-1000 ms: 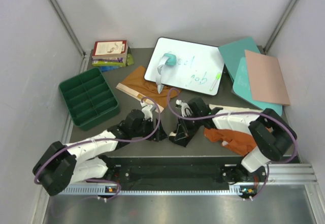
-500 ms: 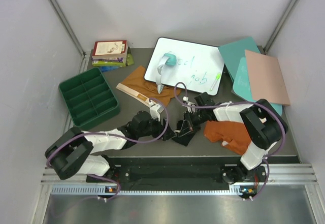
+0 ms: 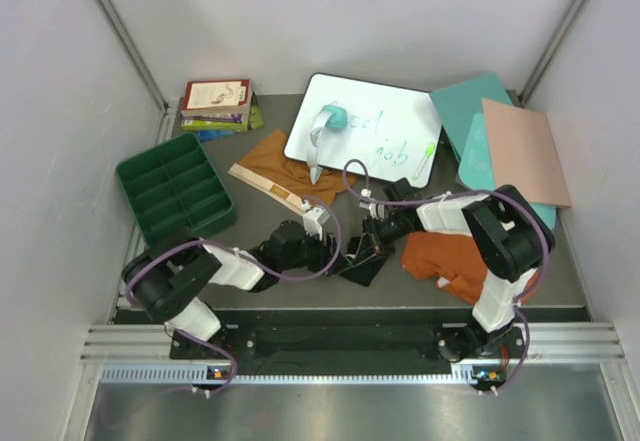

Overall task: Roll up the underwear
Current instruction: Roll the underwear to the center of the board.

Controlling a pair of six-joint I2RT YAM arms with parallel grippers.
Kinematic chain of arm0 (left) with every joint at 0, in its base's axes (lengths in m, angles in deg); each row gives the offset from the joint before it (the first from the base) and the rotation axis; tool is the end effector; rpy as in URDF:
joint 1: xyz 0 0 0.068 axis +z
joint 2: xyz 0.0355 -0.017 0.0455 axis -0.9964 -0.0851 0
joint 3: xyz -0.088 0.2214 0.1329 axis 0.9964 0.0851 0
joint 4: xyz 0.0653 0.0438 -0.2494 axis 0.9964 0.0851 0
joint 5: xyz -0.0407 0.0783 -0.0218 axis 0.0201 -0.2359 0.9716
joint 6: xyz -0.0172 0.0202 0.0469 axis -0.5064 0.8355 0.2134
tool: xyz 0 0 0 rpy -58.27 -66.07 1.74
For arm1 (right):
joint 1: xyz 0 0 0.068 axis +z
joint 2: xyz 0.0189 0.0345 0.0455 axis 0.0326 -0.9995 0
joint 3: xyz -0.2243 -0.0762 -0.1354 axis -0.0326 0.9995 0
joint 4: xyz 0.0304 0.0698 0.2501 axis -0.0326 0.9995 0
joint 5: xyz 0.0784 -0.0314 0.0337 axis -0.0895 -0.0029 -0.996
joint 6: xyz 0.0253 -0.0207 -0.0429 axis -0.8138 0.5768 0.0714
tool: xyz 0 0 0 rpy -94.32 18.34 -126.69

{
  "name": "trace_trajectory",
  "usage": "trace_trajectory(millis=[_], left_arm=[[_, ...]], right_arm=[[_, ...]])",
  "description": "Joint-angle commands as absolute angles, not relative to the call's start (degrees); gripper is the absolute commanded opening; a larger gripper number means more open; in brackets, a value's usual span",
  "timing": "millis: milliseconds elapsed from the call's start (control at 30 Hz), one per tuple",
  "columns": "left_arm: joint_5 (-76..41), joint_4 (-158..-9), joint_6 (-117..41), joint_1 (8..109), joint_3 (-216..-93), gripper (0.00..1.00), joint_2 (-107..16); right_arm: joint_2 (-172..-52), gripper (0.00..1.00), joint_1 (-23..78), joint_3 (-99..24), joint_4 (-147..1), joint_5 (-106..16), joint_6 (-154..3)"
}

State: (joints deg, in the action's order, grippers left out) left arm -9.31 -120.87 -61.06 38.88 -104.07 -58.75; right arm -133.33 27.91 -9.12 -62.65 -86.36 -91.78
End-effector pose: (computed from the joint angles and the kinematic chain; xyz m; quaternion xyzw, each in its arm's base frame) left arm 0.1738 -0.1960 0.1251 0.1611 0.8341 -0.4249 0.3129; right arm 0.2505 0.1742 0.1143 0.1346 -0.8840 -0.4473 0.0181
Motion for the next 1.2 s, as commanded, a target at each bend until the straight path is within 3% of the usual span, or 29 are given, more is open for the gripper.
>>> trace_trajectory(millis=[0, 133, 200, 267, 300, 433, 633, 767, 1167], left_arm=[[-10.57, -128.89, -61.07, 38.80, -104.81, 0.53, -60.83], [-10.13, -129.77, -61.34, 38.71, -105.24, 0.40, -62.50], [-9.78, -129.34, -61.51, 38.80, -105.77, 0.28, -63.65], [-8.99, -128.37, -61.86, 38.71, -106.21, 0.21, -64.52], [-8.81, -128.02, -61.95, 38.71, -106.47, 0.12, -64.88], [-8.64, -124.16, -62.04, 38.71, -107.70, 0.00, -65.67], [-8.46, -117.21, -61.69, 38.71, -110.08, 0.00, -66.02], [-8.99, -112.29, -61.34, 38.71, -111.83, 0.00, -65.76], [-9.25, -106.57, -61.16, 38.71, -114.39, 0.00, -65.23]], right_arm=[[-135.35, 0.00, 27.40, -11.00, -61.29, -83.23, -88.29], [-134.83, 0.04, 27.31, -11.44, -60.06, -82.35, -87.76], [-133.08, 0.12, 27.31, -11.53, -59.09, -81.04, -87.67], [-131.58, 0.27, 27.22, -11.53, -58.47, -79.54, -87.93], [-130.53, 0.33, 26.96, -11.36, -58.38, -78.84, -88.20], [-122.20, 0.50, 26.70, -11.01, -56.11, -73.67, -89.60], [-111.02, 0.73, 26.61, -8.38, -54.08, -64.61, -93.89], [-104.43, 0.77, 26.78, -3.03, -55.56, -63.10, -98.21], [-101.08, 0.79, 26.78, 8.85, -66.37, -63.72, -106.30]])
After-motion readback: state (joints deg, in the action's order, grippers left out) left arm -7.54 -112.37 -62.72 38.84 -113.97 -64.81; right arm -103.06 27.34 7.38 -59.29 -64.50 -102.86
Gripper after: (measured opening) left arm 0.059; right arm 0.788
